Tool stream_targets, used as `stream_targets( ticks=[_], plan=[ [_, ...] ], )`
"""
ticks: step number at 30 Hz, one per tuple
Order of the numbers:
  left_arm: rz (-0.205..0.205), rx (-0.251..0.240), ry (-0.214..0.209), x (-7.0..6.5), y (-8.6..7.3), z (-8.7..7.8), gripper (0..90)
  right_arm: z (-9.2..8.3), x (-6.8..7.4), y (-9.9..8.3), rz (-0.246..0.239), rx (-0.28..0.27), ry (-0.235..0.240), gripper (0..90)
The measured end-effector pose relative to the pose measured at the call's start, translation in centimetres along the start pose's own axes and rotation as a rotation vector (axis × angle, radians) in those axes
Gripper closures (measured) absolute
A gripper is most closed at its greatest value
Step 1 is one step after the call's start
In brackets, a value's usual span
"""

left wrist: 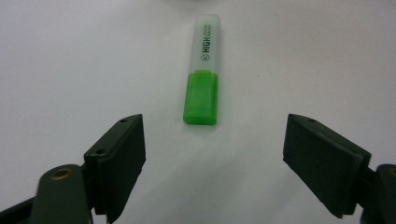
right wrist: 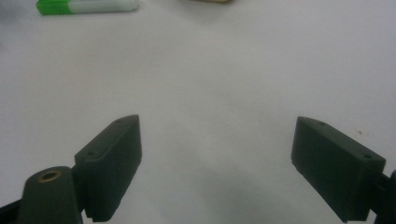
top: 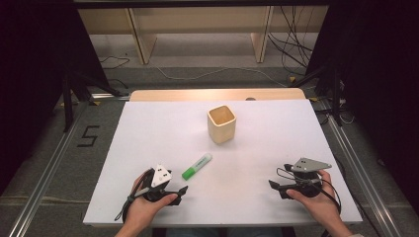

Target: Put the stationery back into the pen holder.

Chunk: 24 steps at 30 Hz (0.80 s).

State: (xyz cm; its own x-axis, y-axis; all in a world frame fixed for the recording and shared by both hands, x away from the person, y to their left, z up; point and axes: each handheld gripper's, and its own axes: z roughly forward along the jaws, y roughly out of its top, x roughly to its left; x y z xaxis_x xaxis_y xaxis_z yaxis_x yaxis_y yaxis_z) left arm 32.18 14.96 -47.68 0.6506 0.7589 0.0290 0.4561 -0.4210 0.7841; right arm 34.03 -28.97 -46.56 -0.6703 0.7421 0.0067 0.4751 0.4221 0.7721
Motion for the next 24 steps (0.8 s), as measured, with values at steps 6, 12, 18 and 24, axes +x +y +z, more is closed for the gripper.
stream_targets(
  ticks=[6, 12, 18, 24],
  plan=[
    [-0.008, -0.006, 0.003, -0.08, 0.02, -0.08, 26.6, 0.12, -0.09, 0.03, 0.006, 0.004, -0.005, 16.9],
    [-0.008, -0.007, 0.002, -0.28, 0.23, -0.07, 32.7, -0.03, -0.09, -0.07, 0.001, 0.002, -0.001, 16.9],
    [0.001, -0.011, -0.004, -0.45, 0.64, 0.21, 38.3, -0.01, -0.18, -0.18, -0.002, 0.003, 0.004, 16.9],
    [0.004, -0.016, -0.034, -0.61, 0.99, 0.45, 48.3, -0.03, -0.10, -0.15, -0.005, 0.002, 0.003, 16.9]
  ],
)
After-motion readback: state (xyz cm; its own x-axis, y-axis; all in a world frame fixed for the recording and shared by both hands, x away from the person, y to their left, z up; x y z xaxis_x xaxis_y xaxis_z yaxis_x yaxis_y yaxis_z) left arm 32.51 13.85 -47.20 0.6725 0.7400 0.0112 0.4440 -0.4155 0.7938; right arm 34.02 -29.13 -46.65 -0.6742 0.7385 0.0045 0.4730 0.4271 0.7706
